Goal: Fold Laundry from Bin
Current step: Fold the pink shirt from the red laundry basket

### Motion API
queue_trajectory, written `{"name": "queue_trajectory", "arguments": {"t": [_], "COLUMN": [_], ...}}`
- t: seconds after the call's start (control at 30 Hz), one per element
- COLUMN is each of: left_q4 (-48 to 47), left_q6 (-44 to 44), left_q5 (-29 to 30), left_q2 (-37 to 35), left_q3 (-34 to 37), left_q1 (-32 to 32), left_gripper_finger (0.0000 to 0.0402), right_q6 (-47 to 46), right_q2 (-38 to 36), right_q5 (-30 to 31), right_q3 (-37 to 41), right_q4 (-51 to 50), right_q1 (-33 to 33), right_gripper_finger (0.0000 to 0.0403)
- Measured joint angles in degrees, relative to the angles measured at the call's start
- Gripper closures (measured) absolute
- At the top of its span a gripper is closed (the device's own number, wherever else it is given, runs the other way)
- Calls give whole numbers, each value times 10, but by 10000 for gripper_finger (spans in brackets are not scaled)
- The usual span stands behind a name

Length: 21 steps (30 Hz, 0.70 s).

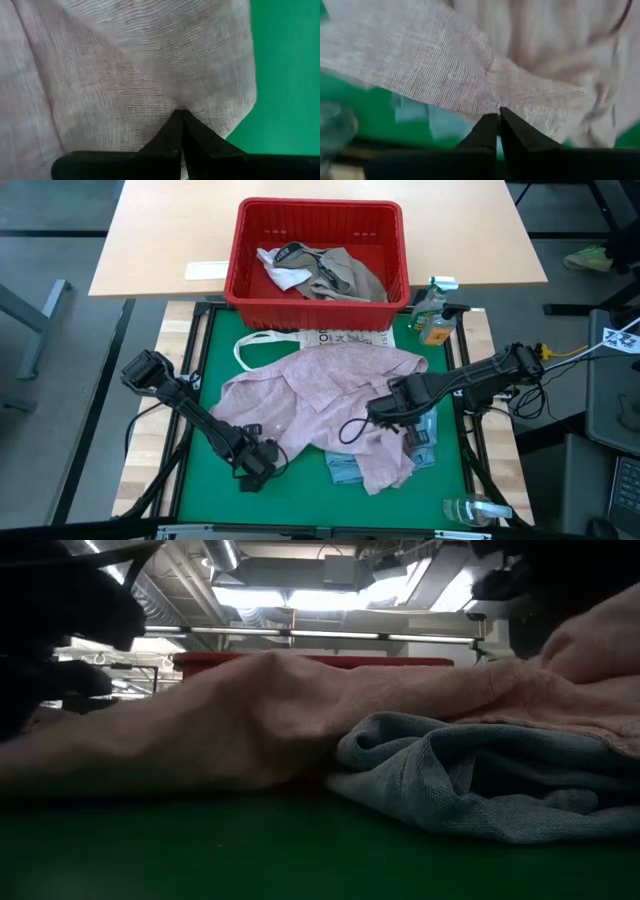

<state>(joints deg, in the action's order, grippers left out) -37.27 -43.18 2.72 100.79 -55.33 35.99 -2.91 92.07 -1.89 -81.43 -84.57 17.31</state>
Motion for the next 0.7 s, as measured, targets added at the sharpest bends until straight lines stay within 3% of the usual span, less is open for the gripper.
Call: {"name": "queue_trajectory", "arguments": {"t": [0.1,0.17,0.43,0.7], "left_q4": [-7,-12,-47,-92], "left_q6": [0,0,-2,-2], "left_q5": [-45,-74,-186,-217], "left_q2": [0,0,3,3], "left_q3": [0,0,3,3], "left_q1": [-2,-3,-4,-8], "left_gripper_finger": [401,401,401,401], "right_q6": [-18,-32,-114,-212], "right_q2": [0,-3,-3,-4], "right_q5": [-3,-19,-179,-156], "right_q3": [1,6,9,9], "right_q4": [-62,-51,-54,-53], "right_q1": [10,21,75,166], "right_gripper_finger": [389,396,389,397]}}
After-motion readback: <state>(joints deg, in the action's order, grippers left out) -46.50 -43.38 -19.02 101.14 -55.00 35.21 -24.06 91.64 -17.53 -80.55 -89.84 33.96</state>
